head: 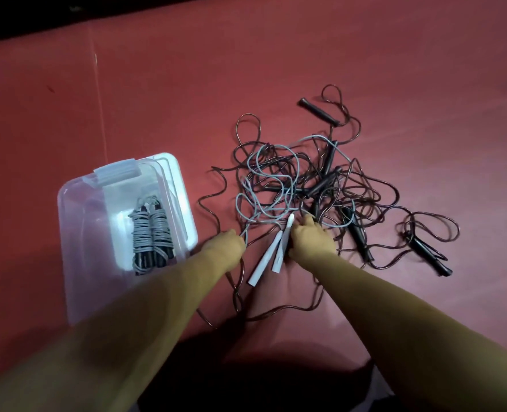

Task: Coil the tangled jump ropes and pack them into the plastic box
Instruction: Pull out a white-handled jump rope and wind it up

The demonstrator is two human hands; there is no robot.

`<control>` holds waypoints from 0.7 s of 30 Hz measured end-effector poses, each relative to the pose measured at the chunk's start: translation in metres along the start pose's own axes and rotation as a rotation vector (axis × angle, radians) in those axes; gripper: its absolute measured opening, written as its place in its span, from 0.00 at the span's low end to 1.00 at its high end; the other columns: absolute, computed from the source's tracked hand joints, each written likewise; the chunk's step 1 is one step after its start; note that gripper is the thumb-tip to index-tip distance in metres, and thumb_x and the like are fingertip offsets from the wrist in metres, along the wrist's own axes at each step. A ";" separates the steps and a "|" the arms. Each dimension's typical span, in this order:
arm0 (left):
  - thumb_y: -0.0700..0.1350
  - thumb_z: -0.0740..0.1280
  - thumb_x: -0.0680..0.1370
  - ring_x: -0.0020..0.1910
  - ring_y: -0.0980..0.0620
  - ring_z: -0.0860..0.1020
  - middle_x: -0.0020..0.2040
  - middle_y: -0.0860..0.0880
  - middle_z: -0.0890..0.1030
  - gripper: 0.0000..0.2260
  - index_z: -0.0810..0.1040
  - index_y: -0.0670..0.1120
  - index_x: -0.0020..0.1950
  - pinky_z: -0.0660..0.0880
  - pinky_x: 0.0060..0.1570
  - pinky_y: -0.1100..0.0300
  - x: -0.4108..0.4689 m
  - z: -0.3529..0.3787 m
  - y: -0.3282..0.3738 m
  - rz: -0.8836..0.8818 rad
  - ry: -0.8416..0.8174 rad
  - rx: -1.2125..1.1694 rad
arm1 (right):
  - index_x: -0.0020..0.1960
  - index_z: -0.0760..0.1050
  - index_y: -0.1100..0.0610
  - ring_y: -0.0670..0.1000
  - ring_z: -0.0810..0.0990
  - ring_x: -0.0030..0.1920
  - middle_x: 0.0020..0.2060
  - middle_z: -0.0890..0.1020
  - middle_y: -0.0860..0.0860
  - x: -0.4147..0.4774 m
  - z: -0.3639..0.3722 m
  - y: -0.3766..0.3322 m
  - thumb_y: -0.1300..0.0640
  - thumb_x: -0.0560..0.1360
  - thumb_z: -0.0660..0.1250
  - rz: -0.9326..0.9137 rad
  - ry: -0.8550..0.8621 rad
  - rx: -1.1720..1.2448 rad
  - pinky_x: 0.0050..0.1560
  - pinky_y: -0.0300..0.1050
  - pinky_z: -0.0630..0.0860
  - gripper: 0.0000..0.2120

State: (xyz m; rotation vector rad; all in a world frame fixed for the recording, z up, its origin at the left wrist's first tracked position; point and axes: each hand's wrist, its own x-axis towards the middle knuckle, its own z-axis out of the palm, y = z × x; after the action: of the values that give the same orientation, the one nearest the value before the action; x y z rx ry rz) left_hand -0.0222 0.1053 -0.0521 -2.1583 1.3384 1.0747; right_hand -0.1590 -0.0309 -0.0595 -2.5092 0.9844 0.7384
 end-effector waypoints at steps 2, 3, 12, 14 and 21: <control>0.40 0.66 0.79 0.59 0.41 0.76 0.62 0.40 0.73 0.12 0.78 0.39 0.62 0.73 0.61 0.50 -0.004 -0.001 -0.003 0.029 0.011 -0.012 | 0.68 0.70 0.57 0.61 0.72 0.64 0.65 0.69 0.57 -0.005 0.000 0.003 0.54 0.74 0.68 -0.005 -0.022 0.013 0.61 0.53 0.71 0.24; 0.44 0.66 0.79 0.59 0.41 0.75 0.60 0.41 0.73 0.12 0.79 0.40 0.60 0.72 0.62 0.51 -0.007 -0.006 -0.004 0.049 0.041 -0.048 | 0.66 0.71 0.57 0.61 0.74 0.62 0.63 0.70 0.57 -0.008 -0.002 0.004 0.52 0.73 0.70 0.003 -0.024 0.072 0.60 0.52 0.72 0.24; 0.49 0.65 0.81 0.46 0.45 0.79 0.43 0.44 0.82 0.12 0.83 0.43 0.48 0.73 0.47 0.56 -0.092 -0.122 0.004 0.231 0.361 -0.256 | 0.72 0.70 0.46 0.53 0.76 0.51 0.59 0.71 0.58 -0.054 -0.108 -0.013 0.54 0.70 0.74 -0.246 0.105 0.515 0.59 0.44 0.75 0.32; 0.50 0.65 0.81 0.44 0.47 0.80 0.39 0.47 0.82 0.12 0.84 0.44 0.48 0.71 0.43 0.57 -0.129 -0.148 0.011 0.244 0.439 -0.248 | 0.64 0.79 0.50 0.43 0.76 0.45 0.49 0.76 0.52 -0.078 -0.138 -0.022 0.58 0.72 0.74 -0.386 0.106 0.515 0.52 0.37 0.73 0.20; 0.51 0.66 0.80 0.33 0.54 0.81 0.37 0.50 0.84 0.10 0.86 0.49 0.50 0.74 0.36 0.62 -0.251 -0.199 0.028 0.303 0.742 -0.397 | 0.43 0.81 0.55 0.39 0.72 0.31 0.32 0.79 0.47 -0.183 -0.226 -0.028 0.54 0.78 0.70 -0.489 0.179 0.661 0.35 0.35 0.70 0.07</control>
State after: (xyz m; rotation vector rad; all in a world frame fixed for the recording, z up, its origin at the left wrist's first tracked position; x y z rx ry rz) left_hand -0.0294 0.1086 0.2689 -2.8874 1.9474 0.6838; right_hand -0.1760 -0.0251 0.2316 -2.0972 0.5023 0.0207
